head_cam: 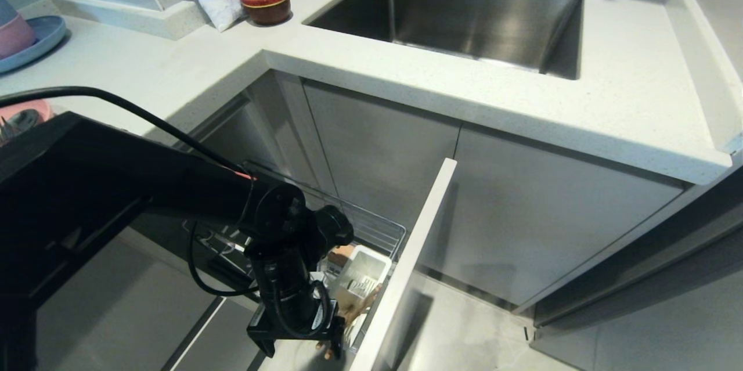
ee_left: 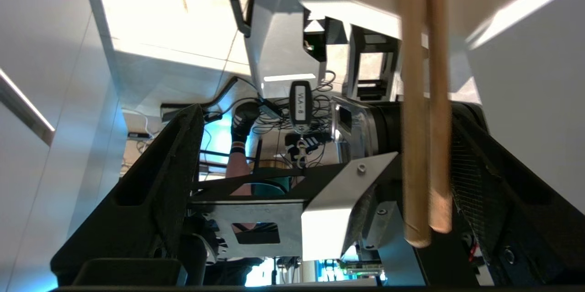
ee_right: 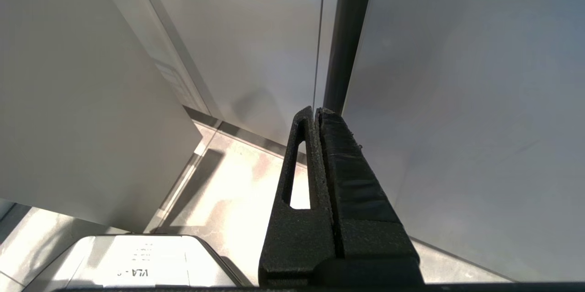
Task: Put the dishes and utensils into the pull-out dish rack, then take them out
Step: Take the chopsticks out of the cupboard
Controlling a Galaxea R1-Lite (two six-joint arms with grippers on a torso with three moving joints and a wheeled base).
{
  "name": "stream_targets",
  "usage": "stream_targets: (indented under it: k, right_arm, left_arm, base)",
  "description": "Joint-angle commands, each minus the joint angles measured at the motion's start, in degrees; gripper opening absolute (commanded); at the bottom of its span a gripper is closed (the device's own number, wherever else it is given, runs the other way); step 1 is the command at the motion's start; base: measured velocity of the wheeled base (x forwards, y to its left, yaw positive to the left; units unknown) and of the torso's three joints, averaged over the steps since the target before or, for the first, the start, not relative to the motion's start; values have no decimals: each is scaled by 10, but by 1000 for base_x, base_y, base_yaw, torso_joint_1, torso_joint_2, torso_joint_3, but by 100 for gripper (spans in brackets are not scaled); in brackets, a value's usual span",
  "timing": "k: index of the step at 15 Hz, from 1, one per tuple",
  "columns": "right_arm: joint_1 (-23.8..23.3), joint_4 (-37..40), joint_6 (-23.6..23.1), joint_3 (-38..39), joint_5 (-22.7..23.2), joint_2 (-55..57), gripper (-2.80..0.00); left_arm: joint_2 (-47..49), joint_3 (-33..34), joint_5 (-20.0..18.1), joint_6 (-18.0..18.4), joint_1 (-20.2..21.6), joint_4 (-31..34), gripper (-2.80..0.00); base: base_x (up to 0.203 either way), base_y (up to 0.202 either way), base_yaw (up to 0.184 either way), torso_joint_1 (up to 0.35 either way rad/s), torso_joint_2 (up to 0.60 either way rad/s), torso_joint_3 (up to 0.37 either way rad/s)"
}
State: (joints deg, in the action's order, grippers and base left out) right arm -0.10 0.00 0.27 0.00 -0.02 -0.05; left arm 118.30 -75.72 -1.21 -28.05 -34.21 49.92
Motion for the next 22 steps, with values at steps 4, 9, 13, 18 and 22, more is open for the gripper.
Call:
stream_targets:
  k: [4, 9, 13, 18, 22]
  right_arm:
    - [0, 0, 0, 1, 0, -2, -280]
    - [0, 0, 0, 1, -1, -2, -280]
    - [0, 0, 0, 1, 0, -2, -280]
    - [0, 0, 0, 1, 0, -2, -280]
    - [0, 0, 0, 1, -1, -2, -280]
  left_arm:
    - [10, -7, 6, 5, 25, 4, 0]
    - [14, -8, 6, 5, 28, 4, 0]
    - [25, -13, -20, 2, 14, 7, 0]
    - [44, -18, -24, 2, 15, 7, 0]
    - [52, -22, -24, 3, 15, 7, 0]
  base:
    - [0, 0, 0, 0, 0, 0]
    - [0, 0, 0, 0, 0, 0]
    - [0, 0, 0, 0, 0, 0]
    - [0, 0, 0, 0, 0, 0]
    - [0, 0, 0, 0, 0, 0]
